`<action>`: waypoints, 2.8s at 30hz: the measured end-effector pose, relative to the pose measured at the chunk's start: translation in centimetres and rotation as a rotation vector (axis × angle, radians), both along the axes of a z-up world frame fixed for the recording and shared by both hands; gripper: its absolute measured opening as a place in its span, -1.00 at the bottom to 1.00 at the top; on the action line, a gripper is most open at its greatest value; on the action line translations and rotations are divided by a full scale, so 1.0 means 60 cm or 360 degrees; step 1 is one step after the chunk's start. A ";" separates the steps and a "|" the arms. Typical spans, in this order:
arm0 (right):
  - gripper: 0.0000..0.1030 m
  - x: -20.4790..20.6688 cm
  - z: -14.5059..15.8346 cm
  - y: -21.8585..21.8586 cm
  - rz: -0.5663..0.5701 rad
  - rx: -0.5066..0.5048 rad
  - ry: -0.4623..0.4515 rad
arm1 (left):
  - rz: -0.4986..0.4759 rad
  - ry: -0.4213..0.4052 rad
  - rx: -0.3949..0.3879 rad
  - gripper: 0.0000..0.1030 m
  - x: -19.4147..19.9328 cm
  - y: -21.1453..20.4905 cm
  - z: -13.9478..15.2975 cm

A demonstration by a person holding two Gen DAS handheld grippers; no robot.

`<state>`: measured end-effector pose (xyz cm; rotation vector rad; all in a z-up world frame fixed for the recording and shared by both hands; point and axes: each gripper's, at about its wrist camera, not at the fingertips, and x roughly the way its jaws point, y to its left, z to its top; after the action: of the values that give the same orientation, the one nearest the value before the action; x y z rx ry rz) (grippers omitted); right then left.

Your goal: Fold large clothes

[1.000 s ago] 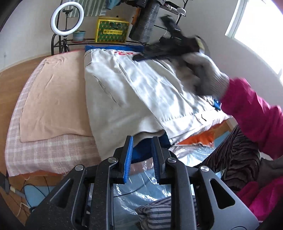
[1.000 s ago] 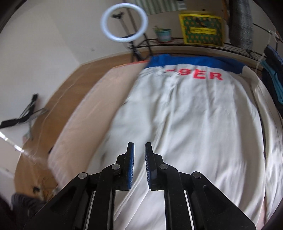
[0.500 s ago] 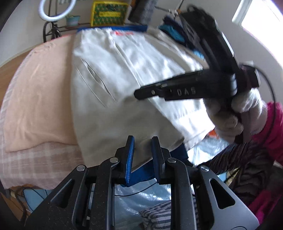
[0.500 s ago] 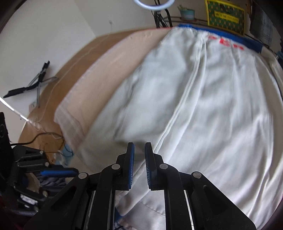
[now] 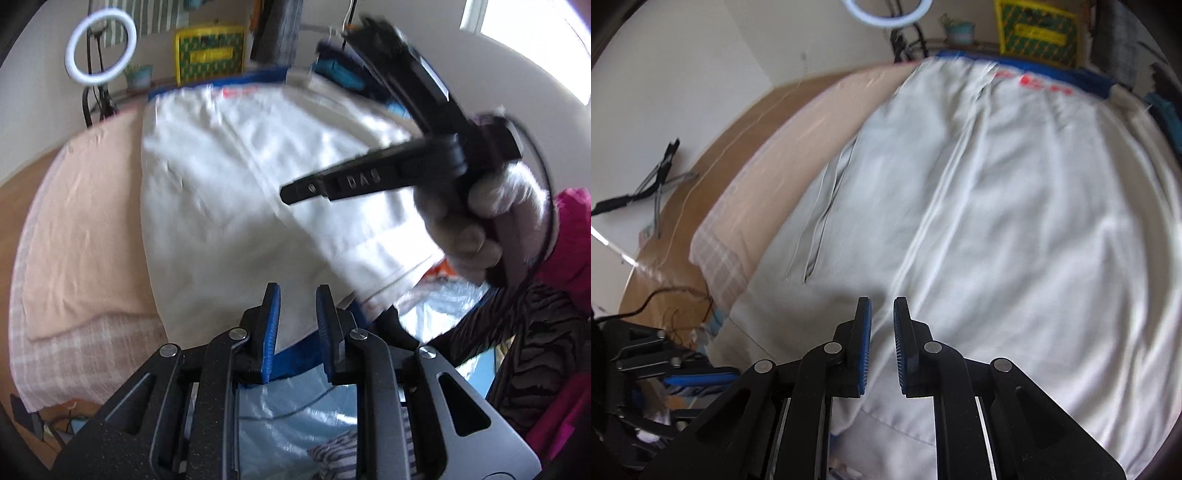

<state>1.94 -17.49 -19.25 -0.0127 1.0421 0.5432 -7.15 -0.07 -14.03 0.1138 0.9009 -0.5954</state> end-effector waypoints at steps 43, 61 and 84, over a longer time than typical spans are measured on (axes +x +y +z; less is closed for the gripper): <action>-0.01 -0.132 -0.011 -0.716 -0.1622 0.0358 -0.0039 | -0.0236 -0.0025 -0.0155 -0.11 0.115 -0.207 0.026; -0.99 -0.140 0.085 -0.631 -0.1416 0.0199 -0.0337 | -0.0217 -0.0042 -0.0159 -0.11 0.118 -0.200 0.032; -0.99 -0.146 0.036 -0.135 0.0121 -0.0146 -0.0298 | 0.0150 0.0108 -0.0360 -0.11 0.171 -0.100 0.031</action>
<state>-6.80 -25.61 -17.10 -0.1817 0.8853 0.5520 3.09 -6.08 -12.20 -0.1528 0.8933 -0.6118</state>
